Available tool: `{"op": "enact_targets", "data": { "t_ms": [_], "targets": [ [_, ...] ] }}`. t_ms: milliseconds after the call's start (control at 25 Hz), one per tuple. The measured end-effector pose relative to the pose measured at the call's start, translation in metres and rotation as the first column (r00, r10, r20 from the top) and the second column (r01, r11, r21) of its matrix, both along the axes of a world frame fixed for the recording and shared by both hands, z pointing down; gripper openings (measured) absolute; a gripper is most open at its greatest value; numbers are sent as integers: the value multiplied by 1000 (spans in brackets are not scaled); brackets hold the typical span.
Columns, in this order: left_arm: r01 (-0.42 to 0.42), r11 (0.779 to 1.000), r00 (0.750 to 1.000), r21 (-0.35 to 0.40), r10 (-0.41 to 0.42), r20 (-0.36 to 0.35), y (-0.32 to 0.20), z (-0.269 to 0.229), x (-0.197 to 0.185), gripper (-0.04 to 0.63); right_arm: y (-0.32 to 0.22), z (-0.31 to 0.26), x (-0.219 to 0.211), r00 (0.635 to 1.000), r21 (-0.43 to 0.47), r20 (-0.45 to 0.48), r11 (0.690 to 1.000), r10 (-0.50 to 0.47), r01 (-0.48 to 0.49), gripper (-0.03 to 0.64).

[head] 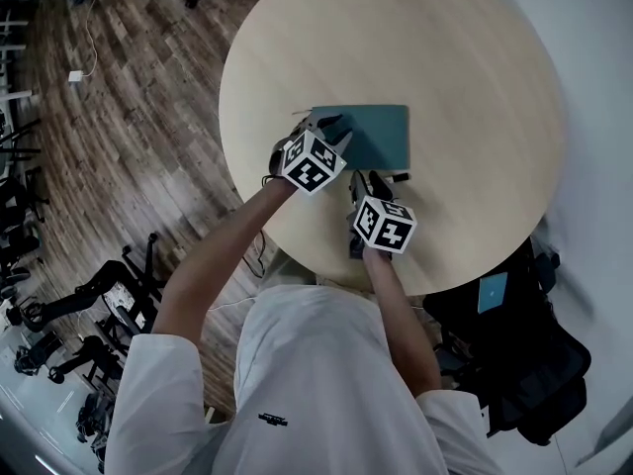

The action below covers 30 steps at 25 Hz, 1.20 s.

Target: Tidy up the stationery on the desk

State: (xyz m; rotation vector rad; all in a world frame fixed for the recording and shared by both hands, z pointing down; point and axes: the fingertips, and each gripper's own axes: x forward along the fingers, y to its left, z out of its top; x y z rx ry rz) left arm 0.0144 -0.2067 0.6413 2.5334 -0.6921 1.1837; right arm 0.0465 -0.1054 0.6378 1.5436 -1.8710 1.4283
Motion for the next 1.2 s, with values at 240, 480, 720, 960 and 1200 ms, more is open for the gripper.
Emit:
{"op": "enact_targets", "data": {
  "t_ms": [240, 480, 720, 960, 1200],
  "targets": [
    [-18, 1000, 999, -1, 18, 41, -21, 18, 3, 175, 4, 17, 3, 999, -72, -29, 997, -19, 16, 147],
    [5, 995, 1000, -99, -5, -2, -32, 34, -2, 196, -1, 32, -1, 999, -123, -46, 992, -25, 19, 153],
    [-20, 988, 999, -154, 15, -37, -30, 36, -3, 196, -1, 35, -2, 998, -132, -56, 991, -8, 1, 153],
    [-46, 985, 999, -167, 41, -34, -32, 36, -1, 196, -2, 37, -2, 998, -137, -65, 990, -21, 12, 153],
    [-32, 988, 999, -154, 26, -36, -29, 35, -4, 196, -2, 36, 2, 997, -138, -77, 990, -16, 6, 153]
  ]
}}
